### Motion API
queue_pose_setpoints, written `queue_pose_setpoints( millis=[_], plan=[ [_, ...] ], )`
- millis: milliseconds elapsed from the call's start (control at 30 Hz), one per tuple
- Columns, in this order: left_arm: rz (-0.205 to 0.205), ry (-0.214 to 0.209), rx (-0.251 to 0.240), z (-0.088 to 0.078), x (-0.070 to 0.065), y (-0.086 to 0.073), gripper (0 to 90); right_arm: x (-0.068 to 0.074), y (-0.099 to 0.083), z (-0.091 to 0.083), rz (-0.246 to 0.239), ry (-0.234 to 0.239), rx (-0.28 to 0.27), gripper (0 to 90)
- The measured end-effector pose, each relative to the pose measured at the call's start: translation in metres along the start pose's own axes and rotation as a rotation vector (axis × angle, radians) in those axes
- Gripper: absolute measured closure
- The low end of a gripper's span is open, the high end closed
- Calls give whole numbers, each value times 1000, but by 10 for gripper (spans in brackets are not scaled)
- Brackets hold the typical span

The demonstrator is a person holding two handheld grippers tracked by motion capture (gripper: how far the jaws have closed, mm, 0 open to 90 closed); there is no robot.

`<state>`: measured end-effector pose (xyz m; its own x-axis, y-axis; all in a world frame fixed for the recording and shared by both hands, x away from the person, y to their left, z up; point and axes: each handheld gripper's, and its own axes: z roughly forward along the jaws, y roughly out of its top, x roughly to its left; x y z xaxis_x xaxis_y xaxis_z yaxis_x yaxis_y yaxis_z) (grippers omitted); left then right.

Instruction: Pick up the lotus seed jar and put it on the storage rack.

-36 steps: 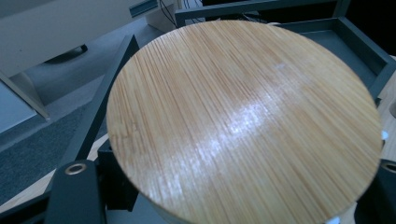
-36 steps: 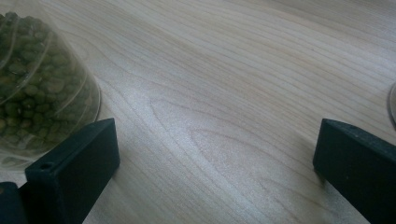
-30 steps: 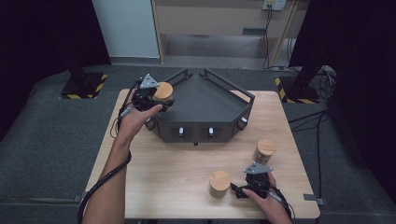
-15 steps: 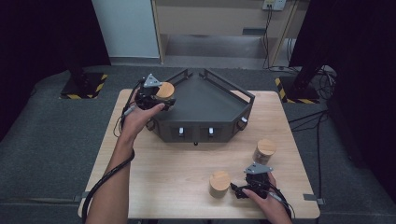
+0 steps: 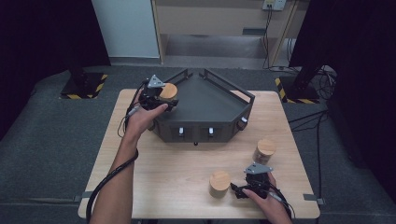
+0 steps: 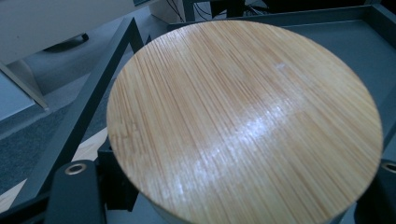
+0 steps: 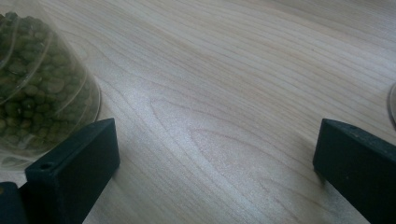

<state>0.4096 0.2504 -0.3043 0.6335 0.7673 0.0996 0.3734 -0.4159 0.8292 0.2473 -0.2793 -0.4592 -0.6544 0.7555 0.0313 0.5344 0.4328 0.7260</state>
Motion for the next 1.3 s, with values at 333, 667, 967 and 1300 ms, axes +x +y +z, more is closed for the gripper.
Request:
queue_pose_setpoints(
  millis=[333, 667, 967, 1300],
  plan=[
    [-1, -16, 17, 8, 0, -5, 246, 0, 0, 0, 1, 0, 1, 4],
    [8, -45, 32, 13, 2, -7, 246, 0, 0, 0, 1, 0, 1, 4],
    [-4, -57, 39, 18, 3, -7, 246, 0, 0, 0, 1, 1, 1, 4],
    [-23, -67, 63, 20, 7, -2, 245, 0, 0, 0, -1, 0, 0, 4]
  ],
)
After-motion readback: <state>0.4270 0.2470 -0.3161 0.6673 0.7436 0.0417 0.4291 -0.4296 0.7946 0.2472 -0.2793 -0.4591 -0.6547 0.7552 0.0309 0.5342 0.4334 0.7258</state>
